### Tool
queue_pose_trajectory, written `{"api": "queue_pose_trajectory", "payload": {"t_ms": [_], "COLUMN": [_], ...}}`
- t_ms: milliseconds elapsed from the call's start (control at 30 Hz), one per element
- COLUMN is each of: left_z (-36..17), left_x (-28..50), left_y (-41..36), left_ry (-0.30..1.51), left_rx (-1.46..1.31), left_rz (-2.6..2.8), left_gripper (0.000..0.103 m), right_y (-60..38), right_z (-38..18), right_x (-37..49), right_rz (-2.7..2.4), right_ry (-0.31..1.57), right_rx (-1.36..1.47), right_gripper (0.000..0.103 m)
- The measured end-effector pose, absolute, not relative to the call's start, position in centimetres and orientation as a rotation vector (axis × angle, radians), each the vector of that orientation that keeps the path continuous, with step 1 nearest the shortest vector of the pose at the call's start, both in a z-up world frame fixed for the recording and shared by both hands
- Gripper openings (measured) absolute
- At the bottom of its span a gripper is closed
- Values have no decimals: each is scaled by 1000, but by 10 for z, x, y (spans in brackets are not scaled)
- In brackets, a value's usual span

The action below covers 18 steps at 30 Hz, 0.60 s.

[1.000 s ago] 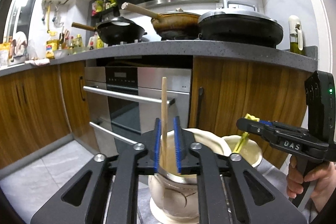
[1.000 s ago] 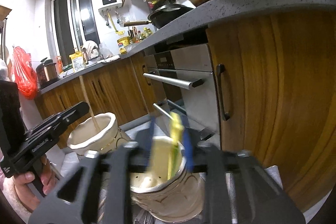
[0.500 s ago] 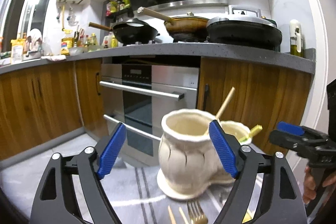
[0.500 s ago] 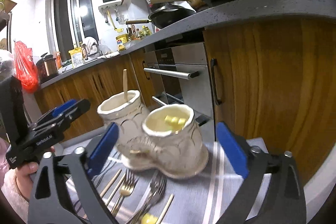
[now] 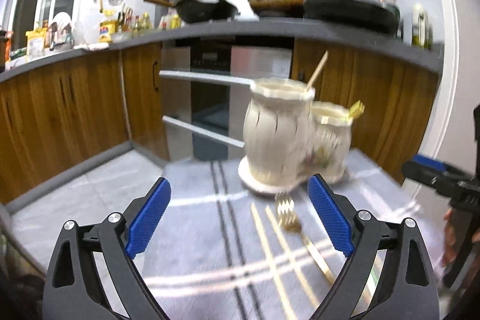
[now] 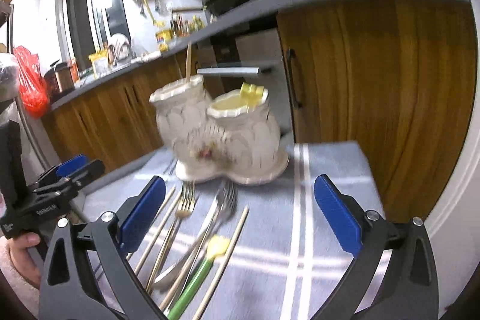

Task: Organize utensils
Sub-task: 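Move both open tools back down to the utensils on the cloth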

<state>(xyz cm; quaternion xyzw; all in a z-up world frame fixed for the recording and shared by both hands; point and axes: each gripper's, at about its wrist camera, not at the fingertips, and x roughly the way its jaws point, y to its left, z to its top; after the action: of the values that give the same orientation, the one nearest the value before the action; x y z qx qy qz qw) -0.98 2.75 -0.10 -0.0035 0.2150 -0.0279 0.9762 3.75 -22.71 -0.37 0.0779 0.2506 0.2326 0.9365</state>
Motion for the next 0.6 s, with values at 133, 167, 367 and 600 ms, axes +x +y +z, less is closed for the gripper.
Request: {"api": "queue_pose_trajectory", "payload": {"t_ms": [133, 167, 367, 600], "left_z": [-18, -22, -39, -53], "left_x": [-11, -11, -8, -2], "left_y": [28, 28, 24, 12], "left_ry": [529, 555, 648, 724], "left_rx": [7, 10, 10, 54], "left_rz": [-51, -46, -63, -128], "left_gripper": [92, 92, 92, 81], "right_y": [-217, -214, -200, -188], "right_z": [-12, -15, -32, -43], "right_x": [29, 28, 33, 43], "right_rz": [486, 479, 467, 474], "right_ry": [556, 564, 655, 718], "right_rx": [104, 83, 20, -29], "right_gripper": [98, 98, 98, 77]}}
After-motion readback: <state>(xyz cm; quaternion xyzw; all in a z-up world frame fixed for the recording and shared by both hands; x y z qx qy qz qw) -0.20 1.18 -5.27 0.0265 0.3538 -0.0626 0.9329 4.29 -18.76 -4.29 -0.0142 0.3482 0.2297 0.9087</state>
